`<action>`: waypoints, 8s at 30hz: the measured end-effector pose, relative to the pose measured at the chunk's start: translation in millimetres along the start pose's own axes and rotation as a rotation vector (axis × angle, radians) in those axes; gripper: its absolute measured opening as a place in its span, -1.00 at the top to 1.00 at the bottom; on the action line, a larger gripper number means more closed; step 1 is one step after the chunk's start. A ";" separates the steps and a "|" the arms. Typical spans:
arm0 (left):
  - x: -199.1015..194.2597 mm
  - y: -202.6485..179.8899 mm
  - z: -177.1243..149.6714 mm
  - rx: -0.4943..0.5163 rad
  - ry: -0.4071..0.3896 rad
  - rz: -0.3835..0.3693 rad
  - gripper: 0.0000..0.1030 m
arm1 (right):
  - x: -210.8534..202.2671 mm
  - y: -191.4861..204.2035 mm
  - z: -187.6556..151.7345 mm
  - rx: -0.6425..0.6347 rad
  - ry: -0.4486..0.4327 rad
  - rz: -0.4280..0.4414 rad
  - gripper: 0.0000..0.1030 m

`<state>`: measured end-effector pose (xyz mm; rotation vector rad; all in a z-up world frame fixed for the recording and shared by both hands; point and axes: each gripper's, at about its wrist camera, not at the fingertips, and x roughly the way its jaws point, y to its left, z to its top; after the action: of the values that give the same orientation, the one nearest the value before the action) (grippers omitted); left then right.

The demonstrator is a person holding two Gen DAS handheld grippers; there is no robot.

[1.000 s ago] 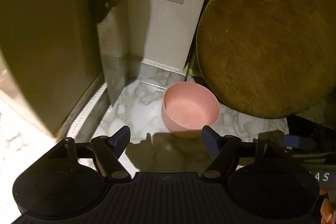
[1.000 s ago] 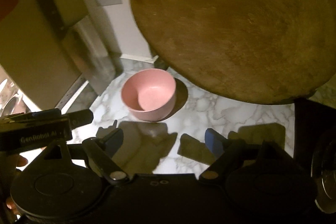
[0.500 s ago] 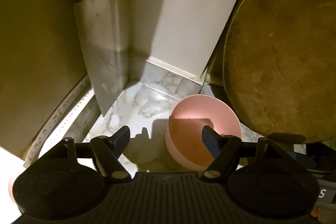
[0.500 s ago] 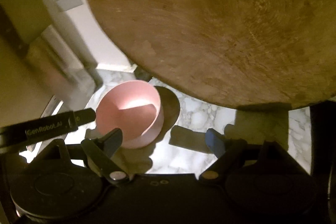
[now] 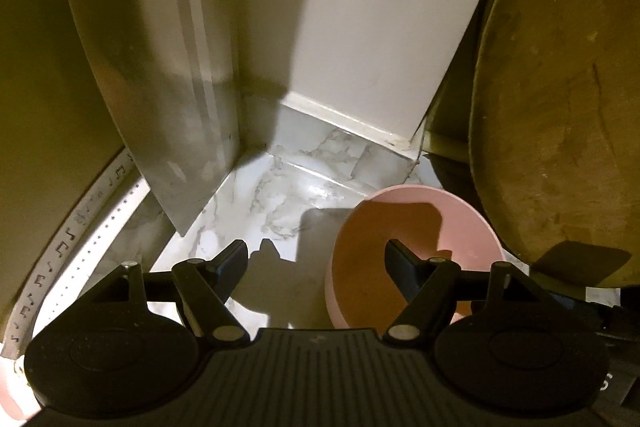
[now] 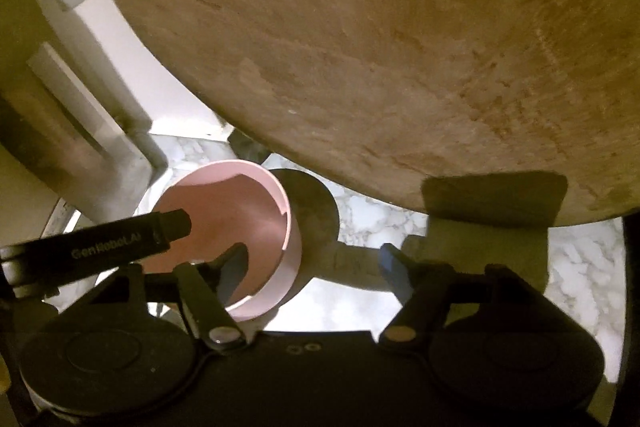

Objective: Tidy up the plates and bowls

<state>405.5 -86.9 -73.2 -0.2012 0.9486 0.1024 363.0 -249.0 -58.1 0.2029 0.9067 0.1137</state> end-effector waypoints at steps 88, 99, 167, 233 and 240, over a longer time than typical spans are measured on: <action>-234.4 120.9 -92.9 0.009 -0.036 -0.018 0.81 | -162.4 151.2 -113.3 -0.206 -0.040 0.047 0.83; -264.1 182.5 -122.2 -0.065 -0.036 0.050 0.81 | -170.8 212.5 -144.1 -0.311 -0.007 0.112 0.83; -259.9 254.2 -166.2 -0.083 0.050 0.080 0.80 | -140.6 251.6 -190.6 -0.381 0.158 0.208 0.36; -82.6 264.3 -59.8 -0.126 0.135 0.063 -0.40 | 15.2 234.2 -96.6 -0.196 0.270 0.162 0.03; -75.6 267.8 -59.6 -0.096 0.154 0.033 -0.15 | 22.9 237.0 -97.4 -0.199 0.291 0.177 0.27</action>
<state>267.4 161.8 -79.1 -0.2854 1.1012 0.1649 297.2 -1.4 -81.4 0.0815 1.1588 0.4036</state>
